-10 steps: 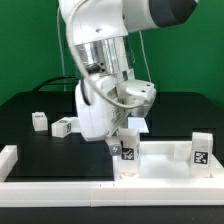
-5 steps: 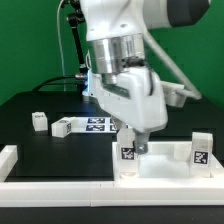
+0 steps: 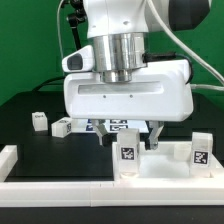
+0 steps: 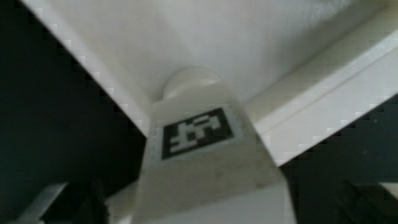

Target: Assemble square table

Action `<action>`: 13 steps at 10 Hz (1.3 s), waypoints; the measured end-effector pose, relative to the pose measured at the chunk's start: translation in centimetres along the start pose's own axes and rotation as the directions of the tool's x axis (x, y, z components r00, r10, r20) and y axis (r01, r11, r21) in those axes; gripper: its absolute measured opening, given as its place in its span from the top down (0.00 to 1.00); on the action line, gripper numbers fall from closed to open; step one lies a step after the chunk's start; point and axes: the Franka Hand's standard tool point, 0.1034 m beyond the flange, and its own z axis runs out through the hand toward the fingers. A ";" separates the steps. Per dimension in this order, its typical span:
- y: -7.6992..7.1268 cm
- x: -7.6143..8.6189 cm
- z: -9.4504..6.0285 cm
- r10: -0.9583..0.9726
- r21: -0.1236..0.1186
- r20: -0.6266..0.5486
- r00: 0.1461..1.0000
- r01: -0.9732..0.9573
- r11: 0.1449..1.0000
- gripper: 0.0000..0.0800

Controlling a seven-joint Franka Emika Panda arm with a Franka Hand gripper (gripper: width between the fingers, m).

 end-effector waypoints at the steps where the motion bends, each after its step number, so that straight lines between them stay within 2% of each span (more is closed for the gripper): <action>1: -0.2 0.1 -0.1 -0.029 0.002 -0.021 0.999 0.029 1.000 0.19; 2: -0.1 0.0 0.0 -0.013 0.001 -0.019 1.000 0.013 1.000 0.19; 4: -0.1 0.0 0.1 0.010 0.002 -0.019 1.000 -0.010 1.000 0.50; 5: 0.2 0.0 0.1 0.097 0.000 -0.018 0.995 -0.097 0.995 0.50; 6: 0.4 0.1 0.2 0.162 0.000 -0.018 0.987 -0.162 0.987 0.63; 7: 0.4 0.1 0.2 0.219 0.000 -0.019 0.975 -0.219 0.976 0.63; 8: 0.6 0.1 0.2 0.368 -0.005 -0.029 0.929 -0.369 0.930 0.63; 9: 0.8 0.0 0.2 0.516 -0.001 -0.021 0.856 -0.516 0.857 0.63; 11: 1.4 -0.2 0.1 0.816 0.022 0.062 0.574 -0.818 0.574 0.63; 12: 1.4 -0.4 0.2 0.891 0.027 0.107 0.442 -0.897 0.442 0.63; 13: 1.5 -0.5 0.2 0.917 0.018 0.119 0.381 -0.924 0.382 0.63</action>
Offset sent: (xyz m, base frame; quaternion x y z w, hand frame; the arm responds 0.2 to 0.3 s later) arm 0.0000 0.0000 0.0000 0.0000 0.0000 0.0000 1.0000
